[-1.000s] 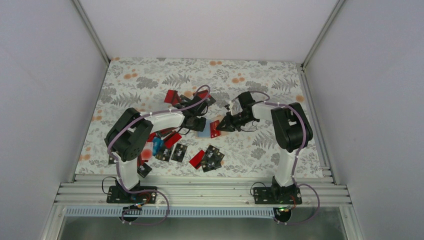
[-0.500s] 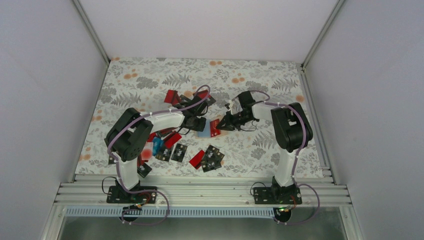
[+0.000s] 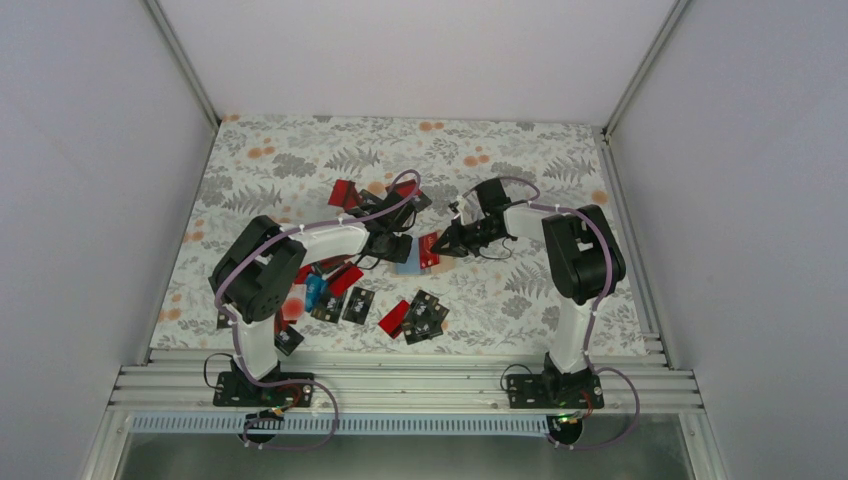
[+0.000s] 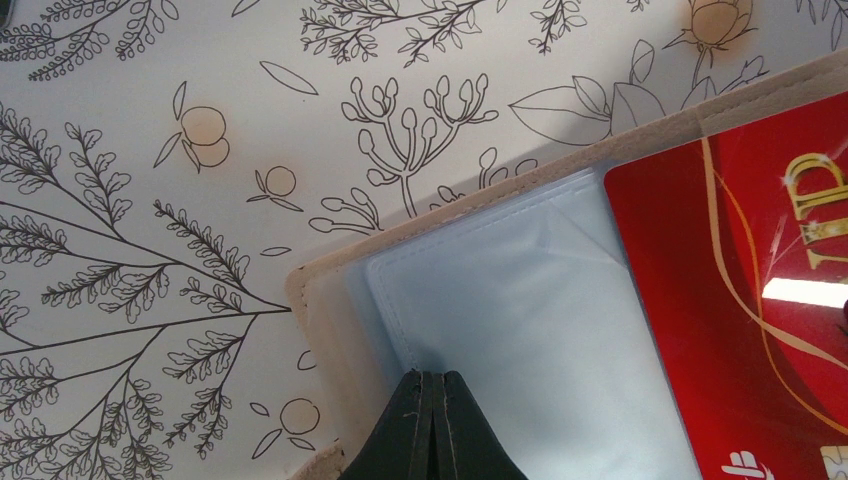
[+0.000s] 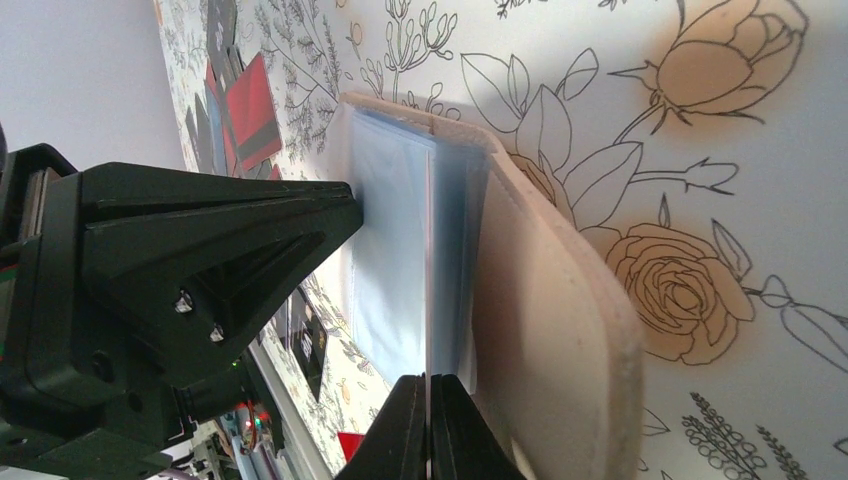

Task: Put the credit cards into the card holder

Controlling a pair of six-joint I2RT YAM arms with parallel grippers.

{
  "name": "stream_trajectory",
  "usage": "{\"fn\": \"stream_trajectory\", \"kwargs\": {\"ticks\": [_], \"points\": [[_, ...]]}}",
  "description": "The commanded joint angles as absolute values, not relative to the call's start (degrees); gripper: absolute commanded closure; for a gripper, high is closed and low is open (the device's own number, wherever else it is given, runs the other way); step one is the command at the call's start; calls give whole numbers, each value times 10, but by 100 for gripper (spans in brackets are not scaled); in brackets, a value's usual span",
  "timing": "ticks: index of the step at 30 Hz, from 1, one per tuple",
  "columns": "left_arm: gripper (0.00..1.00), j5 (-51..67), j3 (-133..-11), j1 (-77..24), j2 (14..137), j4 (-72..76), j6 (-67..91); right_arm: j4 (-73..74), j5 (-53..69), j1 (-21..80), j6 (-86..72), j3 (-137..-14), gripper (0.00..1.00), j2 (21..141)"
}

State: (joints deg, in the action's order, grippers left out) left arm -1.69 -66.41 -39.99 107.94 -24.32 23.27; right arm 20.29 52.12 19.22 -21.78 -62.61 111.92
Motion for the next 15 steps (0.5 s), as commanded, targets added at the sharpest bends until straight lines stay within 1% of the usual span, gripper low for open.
{"fn": "stream_trajectory", "kwargs": {"ticks": [1,15], "points": [[98,-25,-653,-399,1096,-259,226,189,526,191,-214,-634,96,1134],[98,-26,-646,-398,1094,-259,226,187,516,190,-218,-634,96,1160]]}}
